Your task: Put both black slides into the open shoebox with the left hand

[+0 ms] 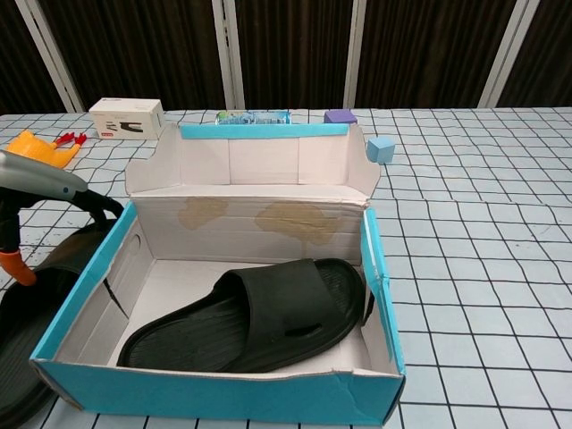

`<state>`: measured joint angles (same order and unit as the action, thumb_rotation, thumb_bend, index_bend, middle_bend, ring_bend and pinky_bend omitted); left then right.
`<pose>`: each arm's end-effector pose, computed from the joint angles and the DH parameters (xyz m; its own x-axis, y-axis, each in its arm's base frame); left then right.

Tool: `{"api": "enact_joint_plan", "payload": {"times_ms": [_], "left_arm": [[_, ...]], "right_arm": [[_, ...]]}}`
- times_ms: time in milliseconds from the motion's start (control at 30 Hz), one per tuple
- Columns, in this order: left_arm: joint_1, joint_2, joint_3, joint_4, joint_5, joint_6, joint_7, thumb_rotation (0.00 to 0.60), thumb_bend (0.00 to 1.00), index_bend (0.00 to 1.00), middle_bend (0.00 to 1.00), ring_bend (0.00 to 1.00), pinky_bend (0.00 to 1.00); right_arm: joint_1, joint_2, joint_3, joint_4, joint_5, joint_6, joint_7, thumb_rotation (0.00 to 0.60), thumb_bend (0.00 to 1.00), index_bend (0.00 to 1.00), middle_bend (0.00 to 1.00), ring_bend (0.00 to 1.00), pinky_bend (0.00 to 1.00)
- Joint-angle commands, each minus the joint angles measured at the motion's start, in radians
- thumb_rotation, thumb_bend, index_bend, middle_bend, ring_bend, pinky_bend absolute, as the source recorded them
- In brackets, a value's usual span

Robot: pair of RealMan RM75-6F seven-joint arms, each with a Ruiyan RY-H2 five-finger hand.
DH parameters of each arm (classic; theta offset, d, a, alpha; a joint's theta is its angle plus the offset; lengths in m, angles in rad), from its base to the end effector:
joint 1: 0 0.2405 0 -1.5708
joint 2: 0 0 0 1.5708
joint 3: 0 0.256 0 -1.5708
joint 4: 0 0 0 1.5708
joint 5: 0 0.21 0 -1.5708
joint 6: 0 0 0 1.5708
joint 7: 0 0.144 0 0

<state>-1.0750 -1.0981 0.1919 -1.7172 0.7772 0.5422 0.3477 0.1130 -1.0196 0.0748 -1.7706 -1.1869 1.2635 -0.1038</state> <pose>-0.1956 0.3338 0.0549 0.6576 0.6236 0.4228 0.7390 -0.4248 -0.5229 -0.3296 -0.1846 0.1629 0.3477 -0.2098 0.9138 -0.8886 0.2372 0.3925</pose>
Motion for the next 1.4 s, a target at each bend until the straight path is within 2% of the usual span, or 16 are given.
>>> {"api": "enact_joint_plan", "payload": {"times_ms": [33, 333, 633, 900, 1167, 1400], "left_arm": [[-0.003, -0.007, 0.002, 0.000, -0.005, 0.011, 0.004, 0.600, 0.15, 0.05, 0.21, 0.00, 0.00], [-0.002, -0.004, 0.005, -0.009, -0.003, 0.043, 0.011, 0.600, 0.23, 0.09, 0.31, 0.00, 0.00], [0.004, 0.000, 0.014, -0.015, -0.013, 0.075, 0.029, 0.600, 0.41, 0.10, 0.33, 0.00, 0.00], [0.018, 0.011, 0.015, -0.021, -0.005, 0.092, 0.028, 0.600, 0.51, 0.13, 0.34, 0.00, 0.00], [0.050, 0.094, 0.021, -0.073, 0.049, 0.168, 0.052, 0.600, 0.52, 0.15, 0.36, 0.00, 0.00], [0.081, 0.217, 0.019, -0.145, 0.107, 0.251, 0.081, 0.600, 0.52, 0.17, 0.37, 0.00, 0.00]], "right_arm": [[0.000, 0.001, -0.001, -0.001, -0.002, 0.001, 0.000, 0.600, 0.25, 0.00, 0.02, 0.10, 0.11], [0.000, 0.003, -0.003, -0.002, -0.006, -0.001, 0.004, 0.600, 0.24, 0.00, 0.02, 0.10, 0.11], [-0.001, 0.007, -0.007, -0.003, -0.014, -0.007, 0.020, 0.600, 0.25, 0.00, 0.02, 0.10, 0.11], [0.002, 0.013, -0.006, -0.004, -0.013, -0.014, 0.026, 0.600, 0.25, 0.00, 0.02, 0.10, 0.13], [0.000, 0.012, -0.007, -0.006, -0.017, -0.008, 0.028, 0.600, 0.25, 0.00, 0.02, 0.10, 0.13], [-0.002, 0.013, -0.009, -0.008, -0.022, -0.004, 0.033, 0.600, 0.24, 0.00, 0.02, 0.10, 0.13]]}}
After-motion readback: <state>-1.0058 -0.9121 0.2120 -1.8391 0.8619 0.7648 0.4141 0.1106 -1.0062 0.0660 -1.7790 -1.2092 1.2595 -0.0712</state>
